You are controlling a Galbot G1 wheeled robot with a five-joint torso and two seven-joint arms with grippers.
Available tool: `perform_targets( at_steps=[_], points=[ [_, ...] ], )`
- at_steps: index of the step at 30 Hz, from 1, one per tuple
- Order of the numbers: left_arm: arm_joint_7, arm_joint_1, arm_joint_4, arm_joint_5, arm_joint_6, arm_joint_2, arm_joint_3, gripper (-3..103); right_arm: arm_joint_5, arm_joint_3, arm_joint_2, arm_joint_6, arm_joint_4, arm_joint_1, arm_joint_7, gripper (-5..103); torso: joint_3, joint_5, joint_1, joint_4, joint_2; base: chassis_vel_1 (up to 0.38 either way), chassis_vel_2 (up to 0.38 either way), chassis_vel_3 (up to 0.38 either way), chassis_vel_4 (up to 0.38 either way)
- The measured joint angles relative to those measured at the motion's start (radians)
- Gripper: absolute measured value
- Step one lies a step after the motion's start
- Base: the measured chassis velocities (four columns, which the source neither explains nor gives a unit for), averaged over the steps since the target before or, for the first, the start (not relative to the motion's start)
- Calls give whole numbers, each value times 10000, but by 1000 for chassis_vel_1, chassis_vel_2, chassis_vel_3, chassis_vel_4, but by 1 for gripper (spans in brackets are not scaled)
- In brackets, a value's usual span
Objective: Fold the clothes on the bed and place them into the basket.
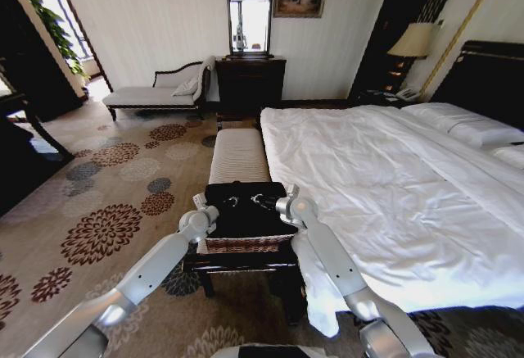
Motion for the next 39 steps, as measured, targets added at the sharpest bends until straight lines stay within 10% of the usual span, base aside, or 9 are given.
perform_targets(
  at_steps=[39],
  points=[
    [417, -1416, 3568, 1214, 13, -1409, 1045, 14, -2227, -1538, 716, 51, -4518, 2335, -873, 7, 0, -1, 0, -1, 2, 0, 0, 0, 0]
  ],
)
